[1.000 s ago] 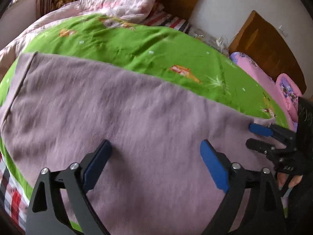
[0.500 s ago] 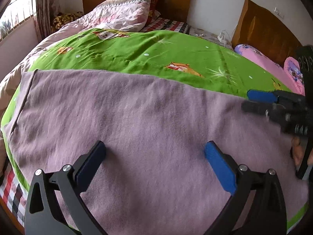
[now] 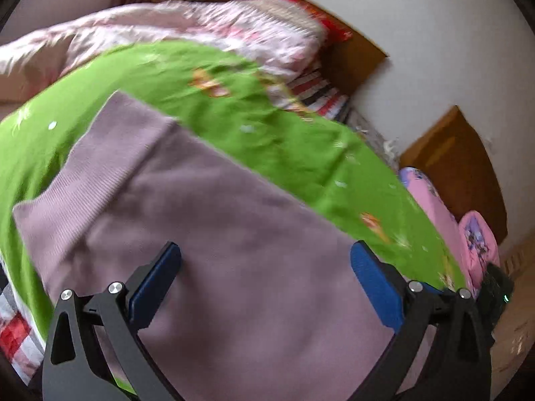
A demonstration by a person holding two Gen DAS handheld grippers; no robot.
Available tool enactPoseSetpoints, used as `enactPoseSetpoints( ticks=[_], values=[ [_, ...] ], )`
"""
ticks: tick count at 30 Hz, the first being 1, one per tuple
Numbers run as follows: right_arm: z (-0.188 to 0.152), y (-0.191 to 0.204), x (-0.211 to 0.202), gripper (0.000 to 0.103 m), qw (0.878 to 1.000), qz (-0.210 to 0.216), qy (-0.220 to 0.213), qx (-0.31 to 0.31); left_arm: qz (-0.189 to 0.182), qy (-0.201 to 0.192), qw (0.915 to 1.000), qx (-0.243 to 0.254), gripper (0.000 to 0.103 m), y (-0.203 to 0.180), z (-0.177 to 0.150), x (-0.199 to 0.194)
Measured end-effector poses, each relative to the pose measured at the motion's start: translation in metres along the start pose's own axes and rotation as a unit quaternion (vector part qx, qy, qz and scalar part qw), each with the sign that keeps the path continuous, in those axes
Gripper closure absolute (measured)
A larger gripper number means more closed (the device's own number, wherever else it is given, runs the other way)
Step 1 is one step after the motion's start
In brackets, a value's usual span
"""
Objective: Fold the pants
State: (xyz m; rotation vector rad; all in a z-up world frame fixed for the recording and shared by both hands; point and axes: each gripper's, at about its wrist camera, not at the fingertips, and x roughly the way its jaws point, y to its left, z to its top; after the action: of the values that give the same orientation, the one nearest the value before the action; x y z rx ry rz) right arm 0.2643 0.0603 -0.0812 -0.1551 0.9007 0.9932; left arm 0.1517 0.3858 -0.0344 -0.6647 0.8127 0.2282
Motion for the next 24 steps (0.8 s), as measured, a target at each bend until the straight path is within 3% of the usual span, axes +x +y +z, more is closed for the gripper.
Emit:
enactPoseSetpoints(
  ticks=[3,5,7,8,10,14,18,21,24],
  values=[
    [0.001,-0.007,-0.002,0.035,1.0,0.005,-0.005,0.017,0.011,0.006,0.9998,-0.017,0.002,0.0,0.002,0.005],
    [0.001,-0.007,-0.013,0.033,0.999,-0.036,-0.001,0.031,0.038,-0.003,0.9993,-0.001,0.002,-0.024,-0.006,-0.006],
    [-0.002,-0.004,-0.041,0.028,0.997,-0.061,-0.024,0.032,0.006,-0.017,0.9996,0.021,0.002,-0.051,-0.017,-0.019],
    [-0.005,-0.004,-0.055,0.017,0.996,-0.072,-0.037,0.031,-0.013,-0.015,0.999,0.039,0.002,-0.067,-0.026,-0.024],
    [-0.014,-0.01,-0.08,0.015,0.992,-0.105,-0.055,0.038,-0.035,-0.002,0.995,0.093,0.002,-0.112,-0.052,-0.028],
    [-0.053,-0.036,-0.126,0.015,0.978,-0.178,-0.05,0.092,-0.086,0.04,0.9782,0.185,0.002,-0.186,-0.113,-0.02],
    [-0.111,-0.058,-0.176,0.015,0.962,-0.229,-0.057,0.139,-0.097,0.076,0.9544,0.272,0.002,-0.25,-0.17,0.0],
    [-0.161,-0.082,-0.212,0.015,0.937,-0.291,-0.051,0.186,-0.116,0.103,0.9348,0.32,0.002,-0.287,-0.203,0.012],
    [-0.211,-0.109,-0.244,0.015,0.908,-0.341,-0.032,0.24,-0.105,0.125,0.9214,0.353,0.002,-0.311,-0.223,0.034]
  ],
)
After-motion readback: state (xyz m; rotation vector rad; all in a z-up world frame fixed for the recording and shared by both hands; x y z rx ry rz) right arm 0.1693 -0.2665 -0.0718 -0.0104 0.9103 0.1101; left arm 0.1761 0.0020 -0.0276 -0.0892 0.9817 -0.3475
